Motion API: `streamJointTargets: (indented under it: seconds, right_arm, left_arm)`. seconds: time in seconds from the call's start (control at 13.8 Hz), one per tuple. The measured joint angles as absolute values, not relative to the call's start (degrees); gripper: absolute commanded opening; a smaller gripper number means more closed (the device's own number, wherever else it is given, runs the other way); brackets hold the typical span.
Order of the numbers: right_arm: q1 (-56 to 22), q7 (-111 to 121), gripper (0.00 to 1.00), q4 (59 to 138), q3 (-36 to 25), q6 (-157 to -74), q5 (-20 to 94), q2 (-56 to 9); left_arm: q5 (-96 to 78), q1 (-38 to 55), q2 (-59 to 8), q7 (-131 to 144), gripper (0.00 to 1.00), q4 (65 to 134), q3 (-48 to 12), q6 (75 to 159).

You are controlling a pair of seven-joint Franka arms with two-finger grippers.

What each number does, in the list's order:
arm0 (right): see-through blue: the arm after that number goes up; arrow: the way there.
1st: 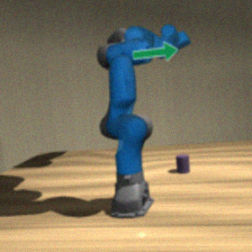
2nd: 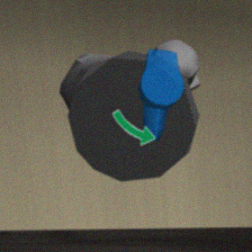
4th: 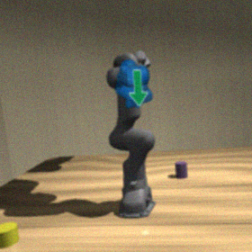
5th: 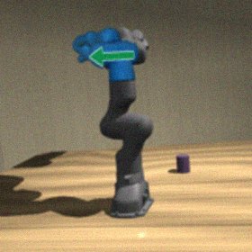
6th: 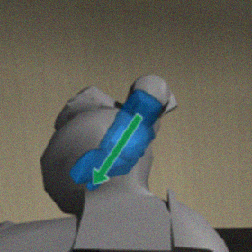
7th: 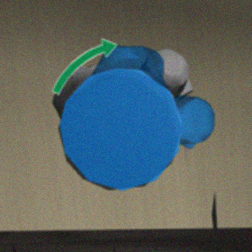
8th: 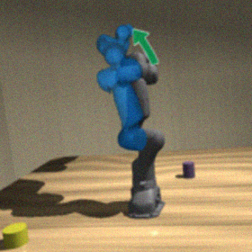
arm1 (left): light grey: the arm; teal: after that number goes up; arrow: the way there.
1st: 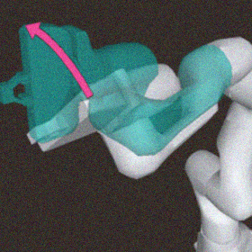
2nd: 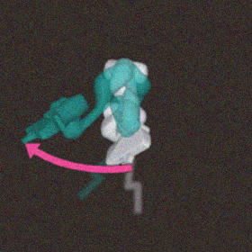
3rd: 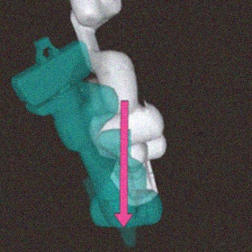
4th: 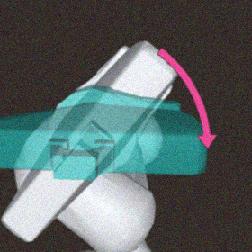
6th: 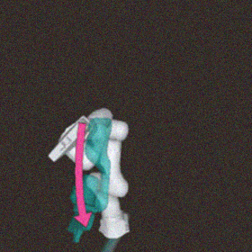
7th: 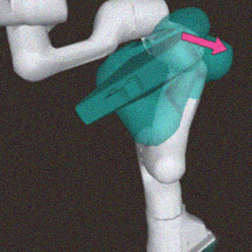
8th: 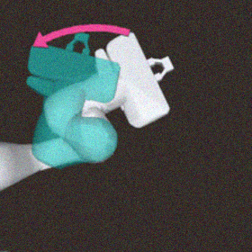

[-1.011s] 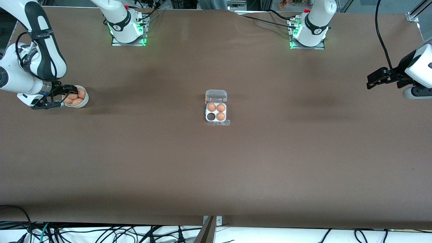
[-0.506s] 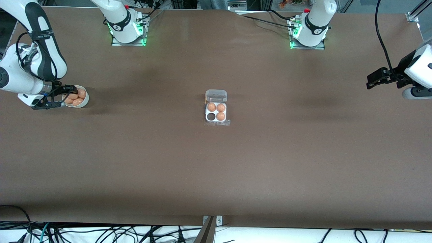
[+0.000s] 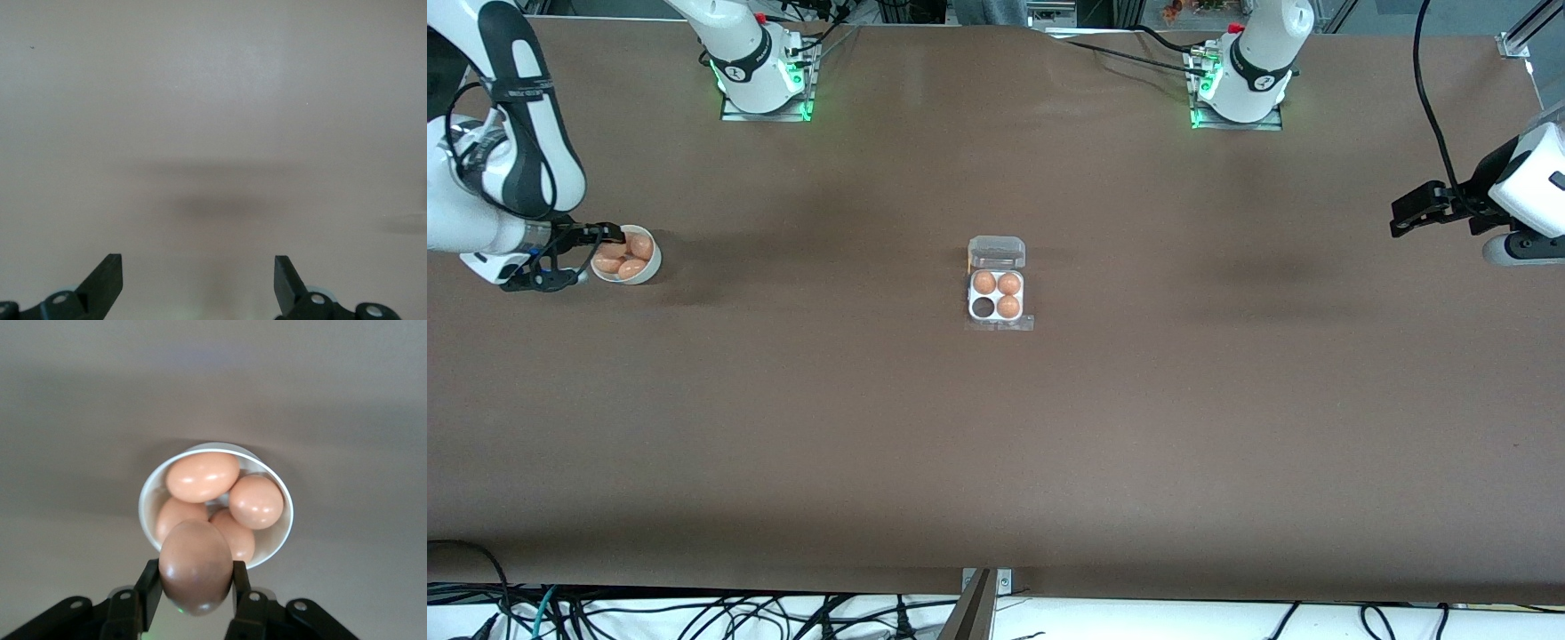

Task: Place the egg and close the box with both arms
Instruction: 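Lift the egg and carry it with the right gripper to the egg box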

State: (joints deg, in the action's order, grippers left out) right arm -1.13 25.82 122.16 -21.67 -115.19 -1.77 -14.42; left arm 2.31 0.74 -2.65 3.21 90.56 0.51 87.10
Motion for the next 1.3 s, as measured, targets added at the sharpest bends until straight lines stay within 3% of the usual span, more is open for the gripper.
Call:
streamJointTargets:
  seconds: [0.29, 0.79, 1.3]
  right_arm:
    - [-6.5, 18.3, 0.29, 115.2, -20.9, -108.2, -1.0, -14.3]
    - [-28.7, -10.7, 0.29, 107.8, -20.2, -105.4, 5.4, -15.5]
    - [-49.5, -42.8, 0.29, 91.3, -19.9, -105.9, 10.9, -30.2]
  left_arm:
    - [2.3, 0.7, -2.6, 3.2, 1.0, 90.6, 0.5, 87.1]
    - [2.3, 0.7, -2.6, 3.2, 1.0, 90.6, 0.5, 87.1]
    - [2.3, 0.7, -2.7, 3.2, 1.0, 90.6, 0.5, 87.1]
